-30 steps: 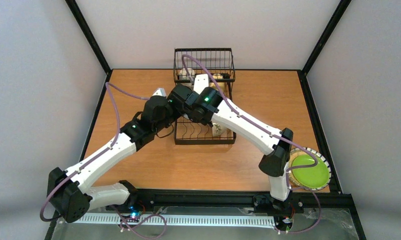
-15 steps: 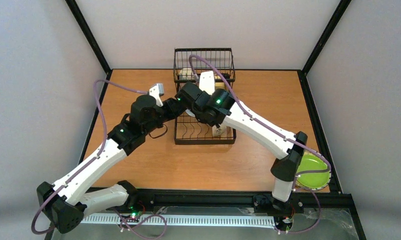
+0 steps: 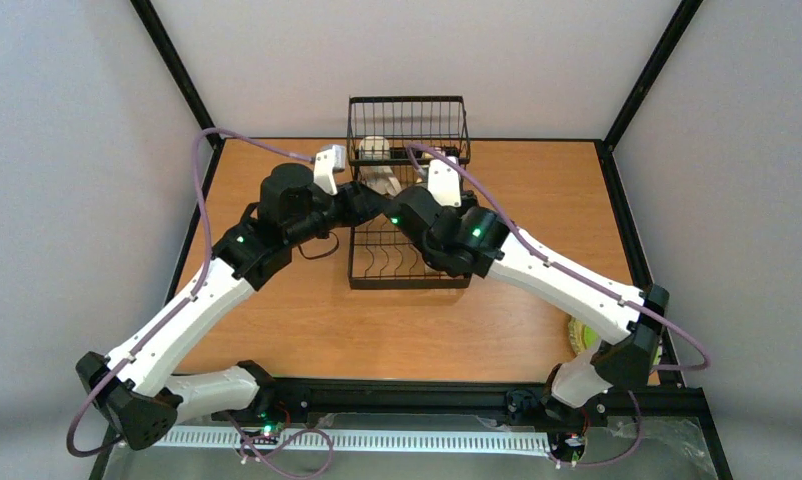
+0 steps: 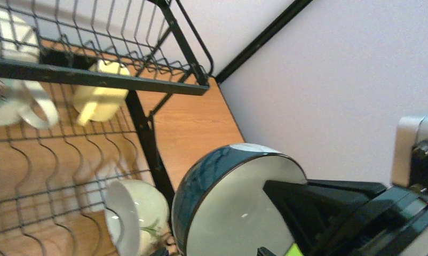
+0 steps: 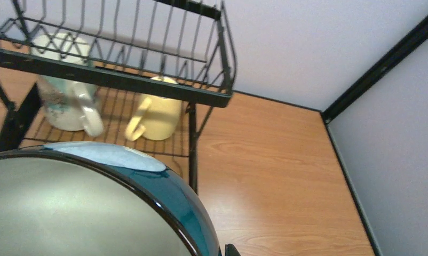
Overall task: Load the mixed dishes into the dish rack
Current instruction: Pass from the left arm to the right, then pass from the right arm to the left
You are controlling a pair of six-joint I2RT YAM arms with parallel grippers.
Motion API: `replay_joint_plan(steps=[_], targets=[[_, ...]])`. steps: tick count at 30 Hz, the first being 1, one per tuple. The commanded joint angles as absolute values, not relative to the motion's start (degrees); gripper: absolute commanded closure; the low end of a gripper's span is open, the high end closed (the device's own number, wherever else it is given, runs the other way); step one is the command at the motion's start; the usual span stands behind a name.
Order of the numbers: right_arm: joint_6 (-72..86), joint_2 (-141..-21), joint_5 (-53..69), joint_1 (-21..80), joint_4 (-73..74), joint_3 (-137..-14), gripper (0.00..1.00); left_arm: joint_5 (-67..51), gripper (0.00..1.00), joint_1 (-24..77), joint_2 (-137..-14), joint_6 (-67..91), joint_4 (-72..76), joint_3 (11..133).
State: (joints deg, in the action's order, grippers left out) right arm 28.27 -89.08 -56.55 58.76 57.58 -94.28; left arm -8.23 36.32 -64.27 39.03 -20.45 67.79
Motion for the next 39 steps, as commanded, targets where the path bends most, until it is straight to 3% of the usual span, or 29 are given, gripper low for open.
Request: replay_joint_plan(steps=[1, 7, 13, 24, 39], targets=[[23.8, -84.8, -67.5, 59.7, 47.3, -89.0, 0.98, -14.1, 0.08, 36.1, -66.7, 50.2, -25.2, 72.7], [24.6, -81.5, -76.5, 61.2, 43.5, -82.8, 0.98, -19.7, 0.08, 36.1, -70.2, 66.0, -27.2, 75.6], [60.0, -87.3, -89.6, 65.8, 79.6, -88.2, 0.98, -25.0, 0.08, 36.0, -72.7, 76.8, -28.1, 76.1], [63.9, -86.9, -90.9, 66.6, 79.5, -85.7, 0.98, -26.5, 0.07, 34.6, -73.7, 89.2, -26.0, 76.4], [62.7, -88.4, -91.1, 69.0, 79.2, -85.4, 0.98, -32.9, 0.06, 34.5, -82.4, 91.2, -26.2, 84.3]])
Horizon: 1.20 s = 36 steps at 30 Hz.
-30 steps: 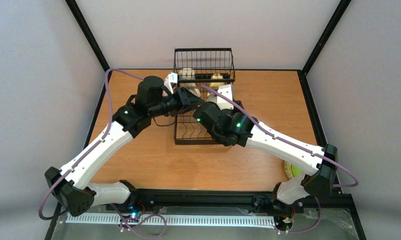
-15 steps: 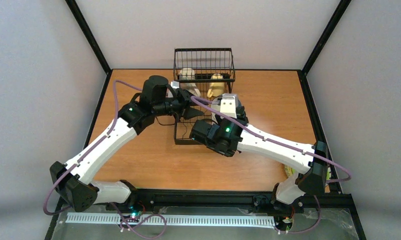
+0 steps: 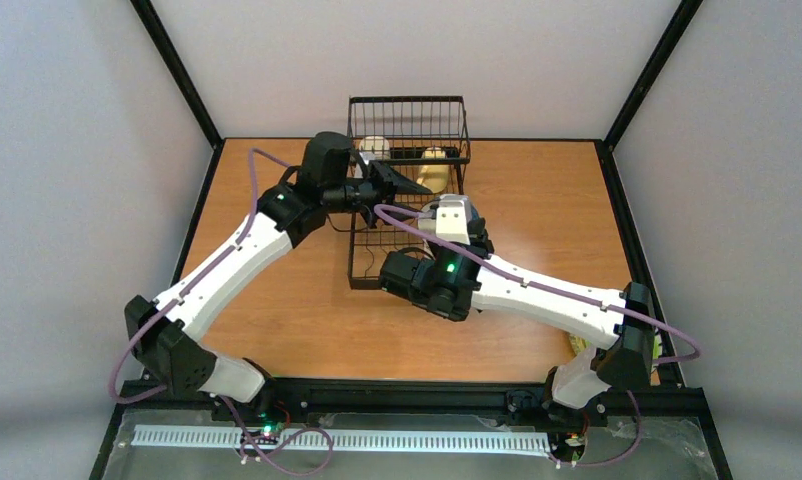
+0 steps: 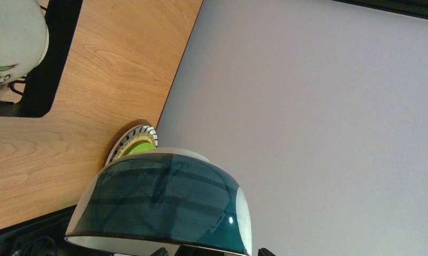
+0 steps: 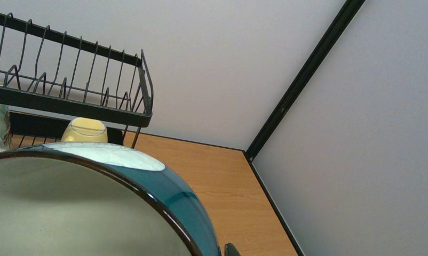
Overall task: Load the mixed dishes into the dish rack
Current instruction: Pass from the right arm to the left
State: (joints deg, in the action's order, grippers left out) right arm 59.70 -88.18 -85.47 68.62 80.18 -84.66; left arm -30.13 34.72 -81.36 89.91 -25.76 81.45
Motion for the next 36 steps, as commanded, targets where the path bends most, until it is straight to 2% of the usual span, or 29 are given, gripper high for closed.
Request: replay_joint_plan(steps=[1, 19, 26, 36], targets=[[62.6, -88.6, -91.0, 69.1, 79.2, -85.5, 0.98, -32.9, 0.06, 34.5, -82.6, 91.3, -26.2, 84.4], [61.1, -91.3, -91.0, 71.2, 79.0, -88.3, 0.98, -32.6, 0.05, 36.6, -89.6, 88.8, -30.0, 88.7], [60.7, -93.5, -91.0, 72.2, 78.9, -89.5, 0.98, -32.4, 0.12, 36.5, -91.0, 87.8, -29.9, 87.7], [60.5, -95.0, -91.1, 73.3, 78.8, -89.6, 0.98, -34.5, 0.3, 36.6, -94.0, 84.6, -30.1, 88.1]])
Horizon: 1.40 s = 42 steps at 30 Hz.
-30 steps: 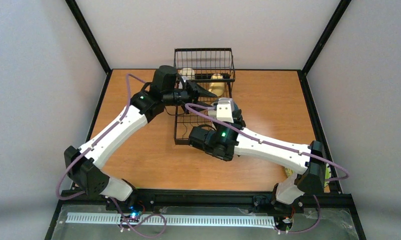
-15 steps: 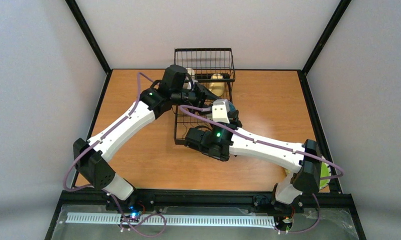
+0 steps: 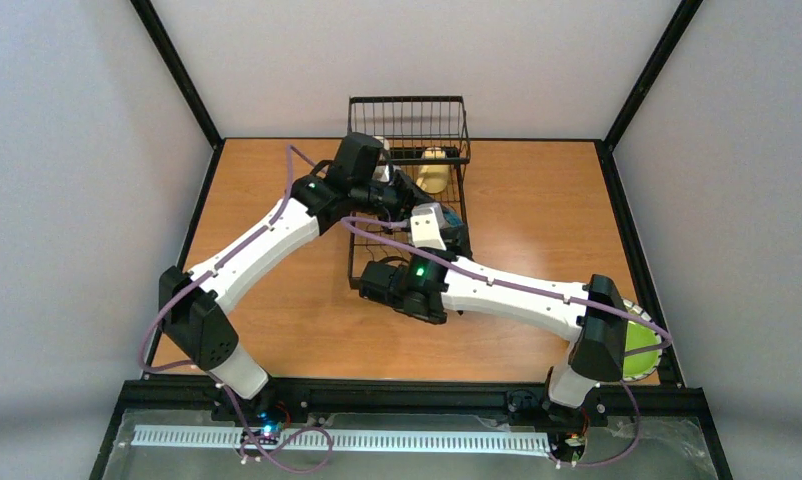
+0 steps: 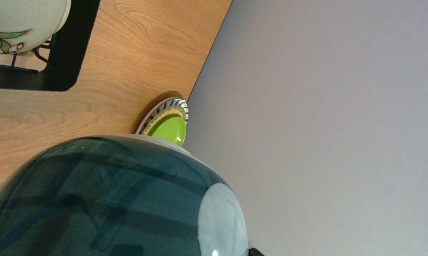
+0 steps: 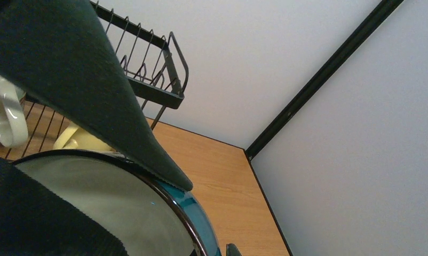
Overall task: Load the mixed dishes into the dish rack
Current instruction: Pass from the right arm to the left
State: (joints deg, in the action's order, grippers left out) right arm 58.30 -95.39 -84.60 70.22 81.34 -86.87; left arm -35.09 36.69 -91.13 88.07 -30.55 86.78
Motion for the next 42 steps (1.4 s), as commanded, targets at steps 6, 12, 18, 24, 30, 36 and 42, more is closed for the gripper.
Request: replay_joint_plan(steps=[6, 12, 18, 24, 30, 36, 42], targets=[[59.9, -96.0, -91.1, 73.9, 78.8, -89.7, 0.98, -35.8, 0.51, 36.9, -94.6, 83.9, -28.8, 87.4], [59.6, -96.3, -91.1, 74.3, 78.9, -89.7, 0.98, -36.7, 0.8, 37.6, -95.0, 83.6, -27.2, 86.7], [59.1, -95.6, -91.1, 74.3, 78.9, -89.4, 0.98, -36.8, 1.0, 38.3, -94.9, 83.8, -25.8, 86.0], [58.7, -95.2, -91.1, 74.3, 79.0, -89.2, 0.98, -36.5, 1.0, 38.7, -94.7, 83.7, -24.6, 85.8], [59.4, -94.8, -91.1, 74.2, 79.2, -88.6, 0.98, -35.7, 1.0, 38.8, -93.6, 83.7, -22.1, 84.5], [59.5, -94.2, -91.0, 74.2, 79.3, -87.7, 0.98, -35.0, 1.0, 38.8, -92.7, 84.0, -19.1, 83.3], [59.6, -94.1, -91.0, 74.1, 79.5, -87.2, 0.98, -33.8, 1.0, 39.0, -92.6, 84.0, -18.6, 84.3]])
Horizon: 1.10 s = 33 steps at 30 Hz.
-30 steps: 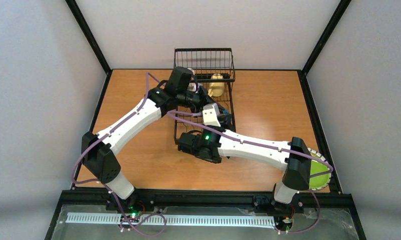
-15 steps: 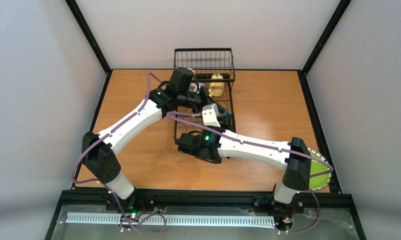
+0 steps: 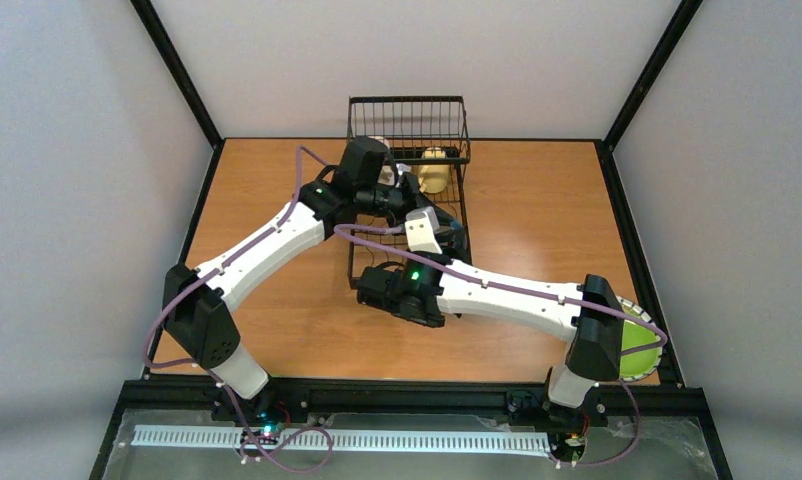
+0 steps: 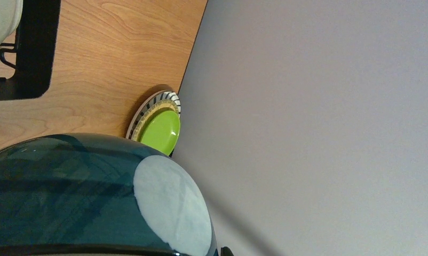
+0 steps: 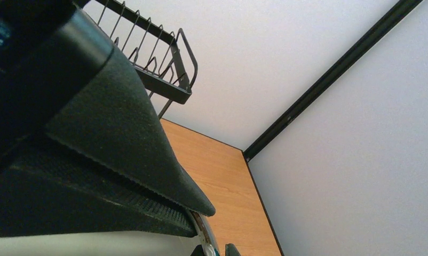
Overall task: Load the mixed dishes into the dish rack
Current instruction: Pass from the right arm to the left
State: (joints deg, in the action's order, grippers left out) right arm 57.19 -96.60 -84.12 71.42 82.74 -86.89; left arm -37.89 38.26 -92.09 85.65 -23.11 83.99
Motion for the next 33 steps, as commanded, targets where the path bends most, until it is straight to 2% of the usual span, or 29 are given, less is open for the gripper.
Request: replay_joint_plan(steps=[1, 4, 10, 13, 15, 18, 33], targets=[[59.7, -94.1, -91.0, 74.0, 79.5, -87.1, 0.98, -33.7, 1.0, 39.1, -92.5, 83.9, -18.5, 84.6], [59.6, -94.3, -91.0, 73.5, 79.6, -87.1, 0.97, -33.5, 1.0, 39.2, -92.4, 83.8, -18.7, 85.1], [60.1, -94.4, -90.9, 72.7, 79.8, -87.2, 0.89, -32.9, 1.0, 39.4, -92.2, 83.3, -19.6, 86.2], [60.0, -94.8, -90.9, 72.4, 79.9, -87.4, 0.78, -32.5, 1.0, 39.3, -92.1, 83.4, -19.6, 86.2], [60.2, -95.0, -90.8, 72.3, 79.9, -87.4, 0.64, -32.5, 1.0, 39.4, -92.2, 83.4, -19.4, 86.3], [60.2, -95.3, -90.8, 72.1, 79.9, -87.6, 0.57, -32.1, 1.0, 39.4, -92.0, 83.2, -19.6, 86.4], [60.6, -94.0, -90.6, 71.8, 79.9, -89.5, 0.53, -30.3, 1.0, 39.2, -90.7, 81.7, -16.4, 82.4]])
